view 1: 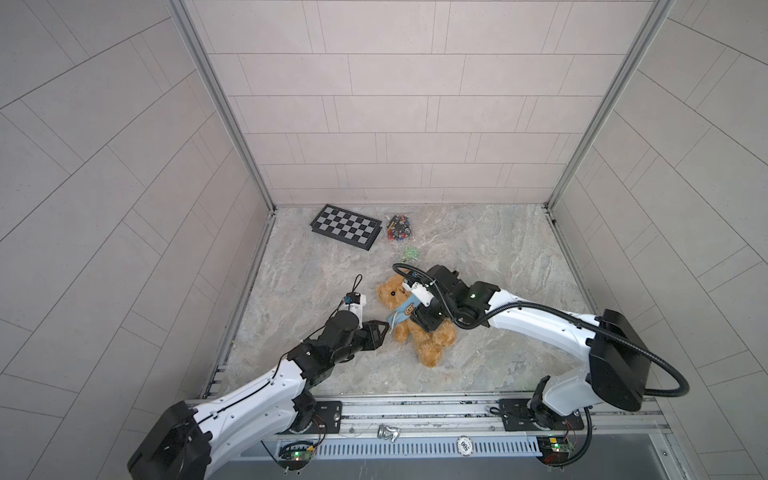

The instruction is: Dress the teddy bear

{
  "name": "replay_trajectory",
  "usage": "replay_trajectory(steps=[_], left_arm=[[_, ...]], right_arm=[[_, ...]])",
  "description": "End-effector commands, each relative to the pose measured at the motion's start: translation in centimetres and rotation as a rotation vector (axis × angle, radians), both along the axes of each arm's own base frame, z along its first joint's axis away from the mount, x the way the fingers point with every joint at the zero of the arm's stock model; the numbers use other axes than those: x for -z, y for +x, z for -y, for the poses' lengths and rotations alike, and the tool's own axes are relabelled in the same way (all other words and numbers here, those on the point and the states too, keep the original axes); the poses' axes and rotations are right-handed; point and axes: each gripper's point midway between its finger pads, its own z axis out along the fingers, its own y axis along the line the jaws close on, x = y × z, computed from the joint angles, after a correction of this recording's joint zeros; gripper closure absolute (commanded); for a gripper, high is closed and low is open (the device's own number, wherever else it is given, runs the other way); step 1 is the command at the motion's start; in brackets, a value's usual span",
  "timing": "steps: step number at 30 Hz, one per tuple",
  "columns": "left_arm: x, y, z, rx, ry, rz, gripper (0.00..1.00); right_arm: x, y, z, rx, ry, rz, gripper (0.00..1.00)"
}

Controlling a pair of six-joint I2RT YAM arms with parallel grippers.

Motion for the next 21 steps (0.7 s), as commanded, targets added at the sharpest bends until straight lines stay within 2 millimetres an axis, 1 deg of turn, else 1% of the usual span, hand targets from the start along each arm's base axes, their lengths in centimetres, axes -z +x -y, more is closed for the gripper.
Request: replay_trajectory(steps=[1, 3, 5, 7, 10, 12, 14, 16, 17, 18, 21], left_arm=[[-0.7, 0.6, -0.1, 0.028, 0.076, 0.050, 0.53], [-0.7, 0.9, 0.1, 0.040, 0.103, 0.055, 0.51], [-0.7, 1.4, -0.1, 0.038, 0.124, 0.058, 0.47], [-1.0, 2.4, -0.5, 0.021, 0.112, 0.063, 0.42], [-2.1, 4.0, -1.0, 0.001, 0.065, 0.084, 0.30], [-3.2, 5.2, -1.0, 0.002, 0.049, 0.100, 0.24], [-4.3, 6.5, -0.5, 0.011, 0.018, 0.112, 0.23], [-4.9, 7.6, 0.7, 0.036, -0.007, 0.105, 0.22], [-5.0, 8.9, 0.4, 0.016, -0.011, 0.100, 0.21], [-4.9, 9.6, 0.8, 0.017, -0.013, 0.094, 0.21], [-4.3, 11.7, 2.5, 0.045, -0.029, 0.062, 0.20]], right_arm=[[2.3, 0.9, 1.4, 0.045, -0.026, -0.078, 0.53], [3.2, 1.5, 2.0, 0.061, -0.015, -0.109, 0.62], [3.7, 2.0, 2.7, 0.069, -0.016, -0.118, 0.65], [4.4, 2.4, 3.6, 0.075, -0.022, -0.133, 0.66], [5.7, 2.9, 5.0, 0.080, -0.032, -0.171, 0.70], [6.4, 3.1, 5.6, 0.074, -0.040, -0.182, 0.73], [6.9, 3.2, 5.8, 0.062, -0.044, -0.192, 0.74], [7.0, 3.3, 5.6, 0.046, -0.038, -0.188, 0.75], [7.1, 3.3, 5.5, 0.037, -0.035, -0.186, 0.75], [7.2, 3.4, 5.4, 0.031, -0.033, -0.183, 0.75], [7.4, 3.4, 5.4, 0.012, -0.030, -0.183, 0.77]])
